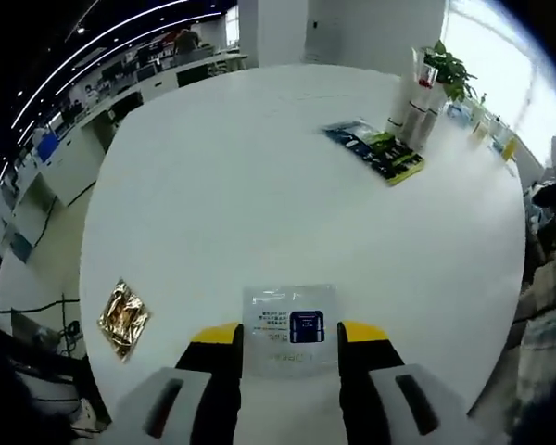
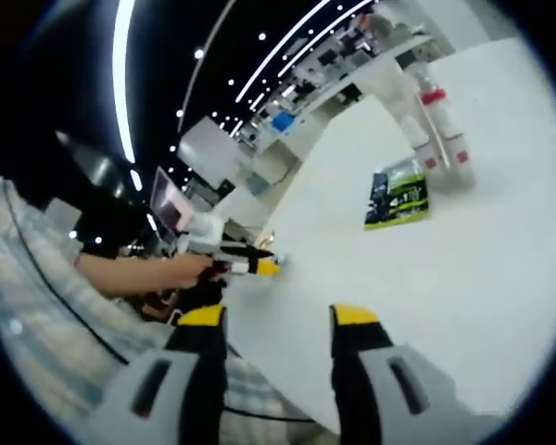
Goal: Arrange the skincare products in the storage area until every visible bottle or jar stands upright without overlapping.
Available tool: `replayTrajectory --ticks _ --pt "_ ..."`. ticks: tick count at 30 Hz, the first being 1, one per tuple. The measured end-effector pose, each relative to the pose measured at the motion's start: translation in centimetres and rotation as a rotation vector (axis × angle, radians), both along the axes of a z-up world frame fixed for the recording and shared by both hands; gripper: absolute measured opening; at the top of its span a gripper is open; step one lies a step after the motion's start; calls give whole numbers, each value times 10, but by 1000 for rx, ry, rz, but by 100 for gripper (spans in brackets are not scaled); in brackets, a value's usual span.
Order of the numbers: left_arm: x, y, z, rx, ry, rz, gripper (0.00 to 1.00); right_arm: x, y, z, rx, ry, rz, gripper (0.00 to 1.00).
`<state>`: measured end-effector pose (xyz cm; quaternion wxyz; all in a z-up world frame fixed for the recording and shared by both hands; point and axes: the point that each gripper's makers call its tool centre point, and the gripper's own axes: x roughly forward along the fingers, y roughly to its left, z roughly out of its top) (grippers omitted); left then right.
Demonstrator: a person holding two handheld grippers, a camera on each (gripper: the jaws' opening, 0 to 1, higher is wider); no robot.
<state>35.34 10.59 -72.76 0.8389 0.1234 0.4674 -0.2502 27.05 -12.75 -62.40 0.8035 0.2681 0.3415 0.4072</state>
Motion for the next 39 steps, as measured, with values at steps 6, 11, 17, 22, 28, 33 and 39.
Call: replayTrajectory --ticks 6,11,17,22,28,33,39 --pt "-6 -47 25 -47 -63 -204 42 10 8 6 28 4 1 42" --pt "-22 -91 44 -84 -53 -402 42 13 11 9 52 19 2 42" --pt "-38 -138 78 -60 -104 -636 42 14 8 8 95 78 -25 39" --pt "-50 -170 104 -48 -158 -787 42 13 9 8 130 116 -34 39" --pt "-70 -201 124 -28 -172 -934 42 15 14 14 196 147 -61 36" --pt "-87 -217 126 31 -185 -1041 42 12 17 16 202 155 -51 24" --pt "-97 -224 124 70 -184 -1090 41 1 20 23 272 215 -7 2"
